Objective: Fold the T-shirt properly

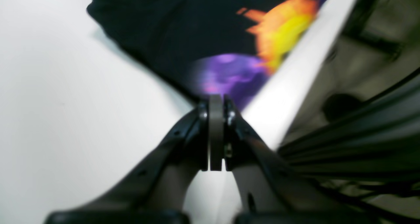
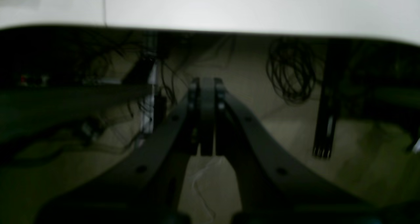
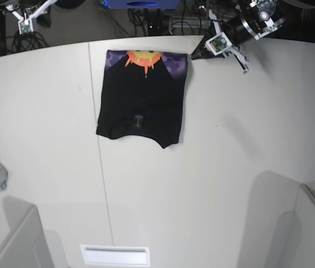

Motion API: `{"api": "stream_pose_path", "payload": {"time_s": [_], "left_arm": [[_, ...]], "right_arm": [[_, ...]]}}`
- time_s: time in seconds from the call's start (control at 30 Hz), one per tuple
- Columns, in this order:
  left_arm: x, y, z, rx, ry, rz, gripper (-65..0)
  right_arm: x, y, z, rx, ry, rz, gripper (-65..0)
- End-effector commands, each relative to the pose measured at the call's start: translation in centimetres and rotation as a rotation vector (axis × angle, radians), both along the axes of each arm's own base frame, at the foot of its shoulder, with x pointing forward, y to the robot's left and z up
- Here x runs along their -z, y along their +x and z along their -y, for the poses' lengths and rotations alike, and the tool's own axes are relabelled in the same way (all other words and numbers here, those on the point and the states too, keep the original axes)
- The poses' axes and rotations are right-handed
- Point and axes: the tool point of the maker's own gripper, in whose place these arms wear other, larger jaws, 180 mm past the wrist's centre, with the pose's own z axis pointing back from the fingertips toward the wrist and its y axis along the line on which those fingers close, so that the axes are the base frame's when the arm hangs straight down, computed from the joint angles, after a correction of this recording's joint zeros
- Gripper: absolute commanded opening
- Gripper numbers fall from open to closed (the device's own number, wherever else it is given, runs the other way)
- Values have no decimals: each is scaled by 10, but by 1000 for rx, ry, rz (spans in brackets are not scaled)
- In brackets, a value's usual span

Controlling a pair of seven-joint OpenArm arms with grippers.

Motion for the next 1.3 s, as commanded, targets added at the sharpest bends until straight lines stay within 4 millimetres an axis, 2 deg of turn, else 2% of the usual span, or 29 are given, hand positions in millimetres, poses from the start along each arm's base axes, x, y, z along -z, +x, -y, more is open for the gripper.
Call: {"api": "stream_pose_path", "payload": {"time_s": [0.0,0.17,0.27,0.37,0.5,0.63,0.7,0.8,0.9,1.07,1.2,1.27], "left_arm": [[-6,-10,1,2,-30,-7,-650],[1,-60,3,1,-59,-128,-650],[6,-85,6,4,-65,-199,-650],[11,-102,5,-5,-65,-256,-650],[33,-127,-5,-32,-43,-354,-650],[73,-162,-26,-104,6,-493,-650],[93,-168,-33,-164,35,-522,-650],[120,-191,-43,-208,87,-592,-650],[145,-212,-43,-218,127,-656,-650],[186,-235,-24,-321,126,-769,-650],[218,-244,-6,-447,84,-889,-650],[234,-251,-6,-494,93,-954,-650]], "right_arm": [[-4,-7,0,-5,2,-10,-650],[8,-53,3,2,-6,-208,-650],[16,-72,4,17,2,-278,-650],[36,-95,-7,-16,36,-365,-650],[80,-139,-43,-183,76,-552,-650],[122,-171,-80,-268,153,-668,-650],[138,-179,-95,-275,203,-682,-650],[156,-191,-112,-281,264,-707,-650],[172,-201,-117,-330,294,-749,-650],[196,-200,-142,-368,370,-752,-650],[211,-202,-153,-396,379,-793,-650],[219,-208,-152,-379,340,-815,-650]]}}
